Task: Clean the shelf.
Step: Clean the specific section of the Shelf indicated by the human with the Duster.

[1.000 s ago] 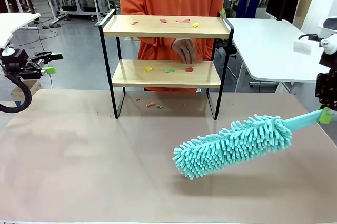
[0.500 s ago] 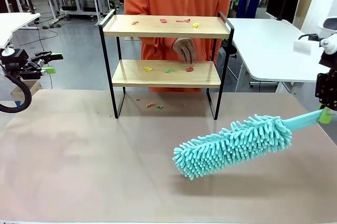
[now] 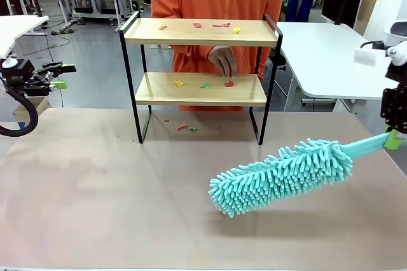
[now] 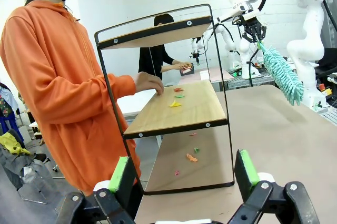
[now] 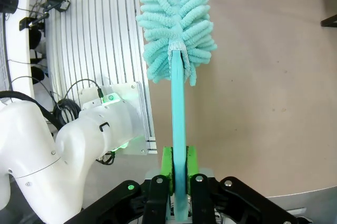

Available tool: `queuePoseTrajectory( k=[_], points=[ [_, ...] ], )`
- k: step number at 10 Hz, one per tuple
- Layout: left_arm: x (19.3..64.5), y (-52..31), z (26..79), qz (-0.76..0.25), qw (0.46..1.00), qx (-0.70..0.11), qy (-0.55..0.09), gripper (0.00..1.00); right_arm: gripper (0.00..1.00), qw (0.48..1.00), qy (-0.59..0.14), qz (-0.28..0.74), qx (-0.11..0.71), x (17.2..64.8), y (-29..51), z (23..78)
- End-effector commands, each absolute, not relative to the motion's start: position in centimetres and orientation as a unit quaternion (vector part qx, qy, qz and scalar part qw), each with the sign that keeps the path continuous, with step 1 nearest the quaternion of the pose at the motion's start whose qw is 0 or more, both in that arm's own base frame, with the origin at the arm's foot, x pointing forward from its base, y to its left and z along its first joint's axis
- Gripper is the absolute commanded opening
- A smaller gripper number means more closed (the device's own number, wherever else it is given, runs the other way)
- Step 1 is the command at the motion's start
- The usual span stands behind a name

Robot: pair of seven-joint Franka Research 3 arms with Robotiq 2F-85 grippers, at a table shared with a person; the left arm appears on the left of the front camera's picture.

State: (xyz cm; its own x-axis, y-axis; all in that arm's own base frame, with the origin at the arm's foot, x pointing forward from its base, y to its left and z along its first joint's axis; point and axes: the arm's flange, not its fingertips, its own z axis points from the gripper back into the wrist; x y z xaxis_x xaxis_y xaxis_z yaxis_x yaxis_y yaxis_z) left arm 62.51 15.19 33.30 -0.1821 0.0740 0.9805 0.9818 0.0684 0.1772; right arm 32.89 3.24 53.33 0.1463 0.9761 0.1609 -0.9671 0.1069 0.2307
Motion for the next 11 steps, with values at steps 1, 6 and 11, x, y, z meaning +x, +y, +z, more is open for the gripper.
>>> queuePoseTrajectory(
  k=[1, 6, 11],
  points=[
    [62.2, 15.0, 33.4, -0.513, 0.447, -0.451, -0.578, 1.0, 0.13, 0.753, -0.004, 0.643, 0.136, 32.5, 5.2, 54.6],
    [62.2, 15.0, 33.4, -0.513, 0.447, -0.451, -0.578, 1.0, 0.13, 0.857, -0.108, 0.452, 0.222, 30.7, 13.7, 58.4],
    [62.2, 15.0, 33.4, -0.513, 0.447, -0.451, -0.578, 1.0, 0.13, 0.874, -0.11, 0.406, 0.244, 31.0, 15.1, 59.5]
  ],
)
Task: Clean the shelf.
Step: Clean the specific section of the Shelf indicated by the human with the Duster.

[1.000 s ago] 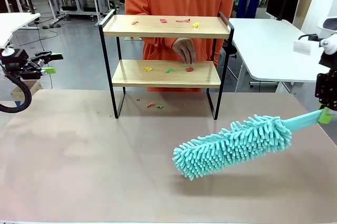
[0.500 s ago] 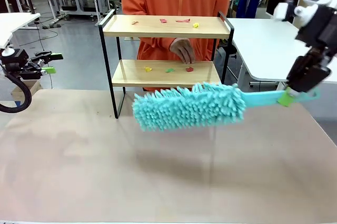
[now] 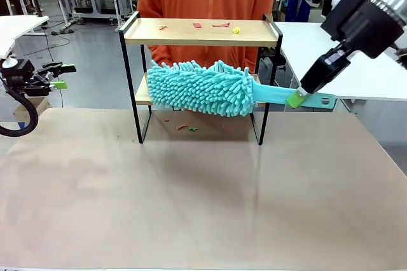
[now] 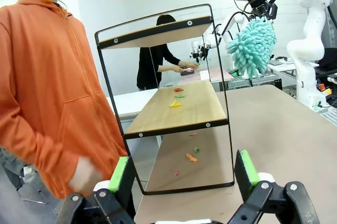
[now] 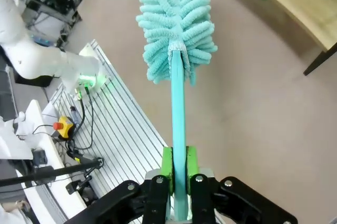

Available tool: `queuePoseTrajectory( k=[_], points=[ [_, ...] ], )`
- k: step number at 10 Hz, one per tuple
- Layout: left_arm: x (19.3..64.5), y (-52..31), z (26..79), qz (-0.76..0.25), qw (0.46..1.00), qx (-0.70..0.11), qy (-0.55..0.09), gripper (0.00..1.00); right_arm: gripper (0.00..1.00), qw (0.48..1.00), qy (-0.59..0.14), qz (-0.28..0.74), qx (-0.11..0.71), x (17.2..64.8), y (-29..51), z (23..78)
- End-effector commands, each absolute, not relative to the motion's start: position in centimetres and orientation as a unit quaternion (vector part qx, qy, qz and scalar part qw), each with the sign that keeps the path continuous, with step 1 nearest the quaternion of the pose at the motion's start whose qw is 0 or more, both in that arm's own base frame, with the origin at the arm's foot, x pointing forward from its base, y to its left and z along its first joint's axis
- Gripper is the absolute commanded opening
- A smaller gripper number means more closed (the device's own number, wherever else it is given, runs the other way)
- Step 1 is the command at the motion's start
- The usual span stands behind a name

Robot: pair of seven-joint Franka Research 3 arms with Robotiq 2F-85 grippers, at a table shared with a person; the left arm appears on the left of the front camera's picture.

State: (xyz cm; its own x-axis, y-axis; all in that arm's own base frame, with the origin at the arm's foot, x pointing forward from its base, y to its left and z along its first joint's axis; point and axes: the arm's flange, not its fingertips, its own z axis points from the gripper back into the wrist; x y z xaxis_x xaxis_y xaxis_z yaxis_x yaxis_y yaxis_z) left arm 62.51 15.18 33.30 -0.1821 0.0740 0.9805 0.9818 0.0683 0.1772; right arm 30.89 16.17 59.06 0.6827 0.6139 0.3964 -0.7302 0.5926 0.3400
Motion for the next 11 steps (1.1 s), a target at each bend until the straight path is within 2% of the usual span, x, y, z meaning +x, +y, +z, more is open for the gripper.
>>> queuePoseTrajectory(
  k=[1, 4, 7, 11],
  points=[
    [62.2, 15.0, 33.4, -0.513, 0.447, -0.451, -0.578, 1.0, 0.13, 0.874, -0.11, 0.406, 0.244, 31.0, 15.1, 59.5],
    [62.2, 15.0, 33.4, -0.513, 0.447, -0.451, -0.578, 1.0, 0.13, 0.881, -0.11, 0.39, 0.244, 30.9, 15.4, 59.0],
    [62.2, 15.0, 33.4, -0.513, 0.447, -0.451, -0.578, 1.0, 0.13, 0.913, -0.132, 0.333, 0.193, 29.6, 23.4, 59.9],
    [62.2, 15.0, 33.4, -0.513, 0.447, -0.451, -0.578, 1.0, 0.13, 0.949, -0.161, 0.208, 0.173, 30.5, 31.0, 60.7]
  ],
)
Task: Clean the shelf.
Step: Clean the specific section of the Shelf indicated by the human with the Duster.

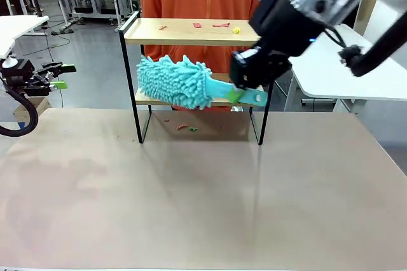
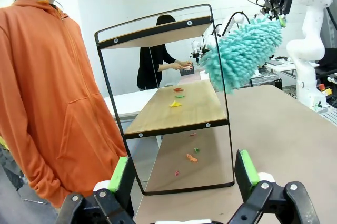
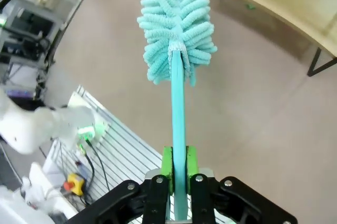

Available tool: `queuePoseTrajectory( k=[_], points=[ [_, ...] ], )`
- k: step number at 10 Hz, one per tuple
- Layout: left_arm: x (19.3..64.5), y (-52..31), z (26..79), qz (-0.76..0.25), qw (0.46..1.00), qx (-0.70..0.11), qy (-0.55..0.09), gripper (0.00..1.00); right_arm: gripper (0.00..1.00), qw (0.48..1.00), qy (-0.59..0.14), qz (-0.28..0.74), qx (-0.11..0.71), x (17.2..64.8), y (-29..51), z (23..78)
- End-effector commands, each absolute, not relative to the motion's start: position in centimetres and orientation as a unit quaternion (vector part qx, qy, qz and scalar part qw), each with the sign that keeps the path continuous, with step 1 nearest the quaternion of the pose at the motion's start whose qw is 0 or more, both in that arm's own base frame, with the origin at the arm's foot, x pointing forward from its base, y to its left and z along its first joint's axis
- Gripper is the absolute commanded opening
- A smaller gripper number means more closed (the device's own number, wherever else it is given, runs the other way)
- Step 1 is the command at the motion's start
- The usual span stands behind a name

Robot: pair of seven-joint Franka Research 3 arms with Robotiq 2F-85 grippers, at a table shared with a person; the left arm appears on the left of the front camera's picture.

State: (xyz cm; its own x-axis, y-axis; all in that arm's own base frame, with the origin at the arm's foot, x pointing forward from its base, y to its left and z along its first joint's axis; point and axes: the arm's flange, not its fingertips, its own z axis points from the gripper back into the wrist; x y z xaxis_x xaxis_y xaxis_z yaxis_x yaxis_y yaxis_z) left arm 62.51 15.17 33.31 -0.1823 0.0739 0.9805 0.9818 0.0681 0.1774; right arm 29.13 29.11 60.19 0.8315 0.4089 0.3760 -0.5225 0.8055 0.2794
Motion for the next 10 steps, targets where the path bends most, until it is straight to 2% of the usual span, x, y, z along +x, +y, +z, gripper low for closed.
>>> queuePoseTrajectory(
  k=[1, 6, 7, 8, 9, 10],
  points=[
    [62.2, 15.0, 33.4, -0.513, 0.447, -0.451, -0.578, 1.0, 0.13, 0.955, -0.159, 0.191, 0.164, 31.0, 33.3, 60.9],
    [62.2, 15.0, 33.4, -0.513, 0.447, -0.451, -0.578, 1.0, 0.13, 0.968, -0.216, 0.108, 0.07, 34.9, 41.8, 61.0],
    [62.2, 15.0, 33.4, -0.513, 0.447, -0.451, -0.578, 1.0, 0.13, 0.97, -0.209, 0.105, 0.062, 35.5, 42.1, 60.6],
    [62.2, 15.0, 33.4, -0.513, 0.447, -0.451, -0.578, 1.0, 0.13, 0.963, -0.194, 0.169, 0.076, 34.5, 41.1, 60.7],
    [62.2, 15.0, 33.4, -0.513, 0.447, -0.451, -0.578, 1.0, 0.13, 0.966, -0.211, 0.125, 0.086, 34.9, 40.2, 60.1],
    [62.2, 15.0, 33.4, -0.513, 0.447, -0.451, -0.578, 1.0, 0.13, 0.966, -0.211, 0.125, 0.086, 34.9, 40.2, 60.1]
  ],
)
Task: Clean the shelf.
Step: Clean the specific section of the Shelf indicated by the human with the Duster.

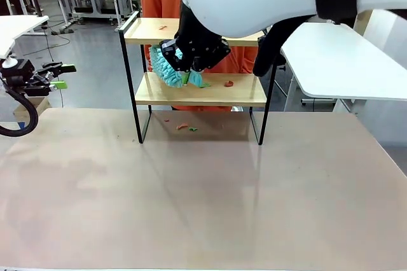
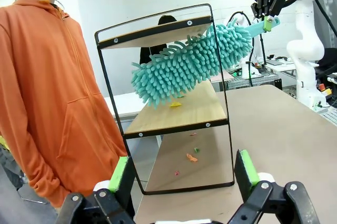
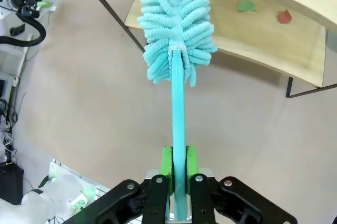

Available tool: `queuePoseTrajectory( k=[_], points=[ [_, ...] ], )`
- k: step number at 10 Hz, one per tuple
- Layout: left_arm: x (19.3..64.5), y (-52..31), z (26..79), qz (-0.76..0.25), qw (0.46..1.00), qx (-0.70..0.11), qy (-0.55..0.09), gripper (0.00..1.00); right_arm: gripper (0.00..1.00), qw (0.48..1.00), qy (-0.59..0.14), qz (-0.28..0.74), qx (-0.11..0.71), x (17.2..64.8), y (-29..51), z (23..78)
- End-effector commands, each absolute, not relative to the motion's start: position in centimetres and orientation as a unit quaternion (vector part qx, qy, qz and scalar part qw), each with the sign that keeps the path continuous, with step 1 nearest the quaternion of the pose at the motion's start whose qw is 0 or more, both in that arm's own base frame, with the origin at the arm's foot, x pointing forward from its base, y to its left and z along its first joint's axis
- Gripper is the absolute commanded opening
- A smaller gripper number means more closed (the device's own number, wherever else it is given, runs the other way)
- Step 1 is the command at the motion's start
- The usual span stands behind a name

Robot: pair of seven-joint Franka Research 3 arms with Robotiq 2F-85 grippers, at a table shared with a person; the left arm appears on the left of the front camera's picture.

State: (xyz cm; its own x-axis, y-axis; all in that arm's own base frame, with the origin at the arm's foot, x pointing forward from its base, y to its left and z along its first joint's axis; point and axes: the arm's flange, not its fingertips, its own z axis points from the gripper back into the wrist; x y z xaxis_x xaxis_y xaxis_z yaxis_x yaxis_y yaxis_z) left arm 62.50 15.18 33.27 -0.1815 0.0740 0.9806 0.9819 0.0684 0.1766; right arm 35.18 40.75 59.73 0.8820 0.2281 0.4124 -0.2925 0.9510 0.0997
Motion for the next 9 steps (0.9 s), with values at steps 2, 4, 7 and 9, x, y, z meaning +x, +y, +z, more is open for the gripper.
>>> queuePoseTrajectory(
  k=[2, 4, 7, 9],
  points=[
    [62.2, 15.0, 33.4, -0.513, 0.447, -0.451, -0.578, 1.0, 0.13, 0.966, -0.211, 0.125, 0.086, 34.9, 40.2, 60.1],
    [62.2, 15.0, 33.4, -0.513, 0.447, -0.451, -0.578, 1.0, 0.13, 0.97, -0.208, 0.11, 0.059, 36.2, 43.1, 59.9],
    [62.2, 15.0, 33.4, -0.513, 0.447, -0.451, -0.578, 1.0, 0.13, 0.974, -0.211, 0.057, 0.053, 38.0, 47.9, 58.6],
    [62.2, 15.0, 33.4, -0.513, 0.447, -0.451, -0.578, 1.0, 0.13, 0.971, -0.233, 0.02, 0.045, 38.2, 50.5, 57.6]
  ],
)
